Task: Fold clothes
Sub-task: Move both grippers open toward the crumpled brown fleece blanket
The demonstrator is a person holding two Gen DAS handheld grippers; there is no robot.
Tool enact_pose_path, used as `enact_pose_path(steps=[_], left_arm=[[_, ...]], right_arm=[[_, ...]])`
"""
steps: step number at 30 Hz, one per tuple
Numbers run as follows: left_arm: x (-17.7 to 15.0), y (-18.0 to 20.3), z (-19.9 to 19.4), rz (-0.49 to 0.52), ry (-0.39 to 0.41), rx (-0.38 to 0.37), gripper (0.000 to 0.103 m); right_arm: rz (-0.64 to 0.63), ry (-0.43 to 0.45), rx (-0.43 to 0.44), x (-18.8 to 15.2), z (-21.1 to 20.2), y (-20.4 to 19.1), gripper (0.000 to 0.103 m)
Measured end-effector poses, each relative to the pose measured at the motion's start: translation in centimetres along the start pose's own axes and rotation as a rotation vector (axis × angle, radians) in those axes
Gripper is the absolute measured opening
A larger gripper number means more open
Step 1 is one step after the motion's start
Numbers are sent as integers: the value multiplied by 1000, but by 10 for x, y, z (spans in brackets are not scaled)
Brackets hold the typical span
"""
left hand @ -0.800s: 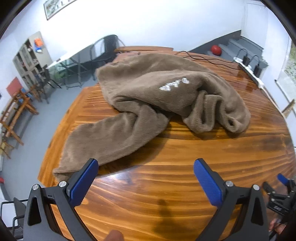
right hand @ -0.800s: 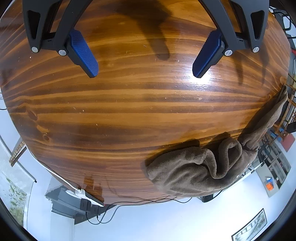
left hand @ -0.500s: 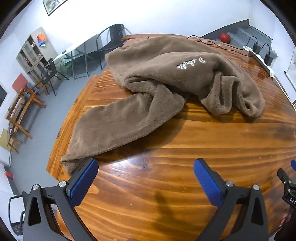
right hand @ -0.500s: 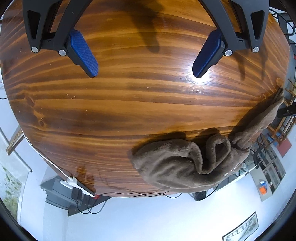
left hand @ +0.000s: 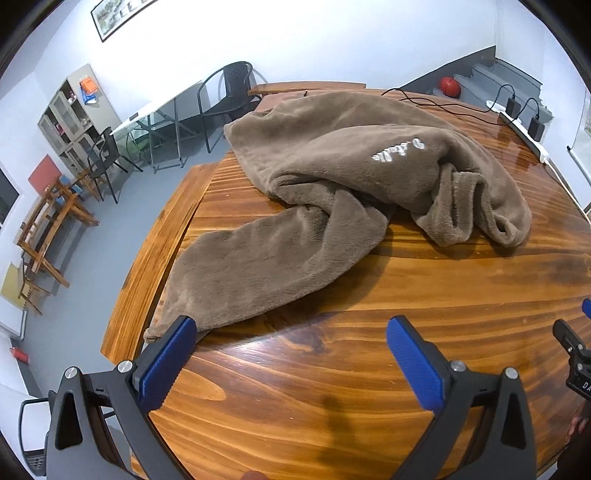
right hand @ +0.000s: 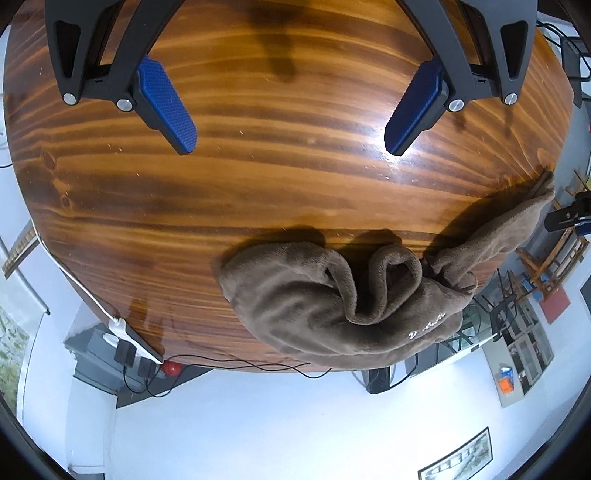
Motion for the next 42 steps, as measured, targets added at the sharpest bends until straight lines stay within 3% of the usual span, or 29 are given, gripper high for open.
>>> enact_pose_path(steps=[12,19,26,34,42], left_arm=[[2,-13,19,33,-22,2,103],[4,-21,30,40,-35,-3,103],[7,-32,45,44,-42,2,103],[10,-24,62,71,-62,-50,100],[12,-21,67,82,-66,-90,96]], right_arm=[[42,-4,-112,29,12,-2,103],[28,-11,-132,44,27,-13,103],[-2,1,-84,56,45,-28,103],[-10,3,-9,61,66,-30,103],[-130,6,6,78,87,-52,103]])
Point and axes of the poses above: each gripper's, at about its wrist camera, not at the fingertips, and z roughly the way its jaws point, y to its right, x to its top, the point moved 6 cm from there along z, roughly the way its jaws point
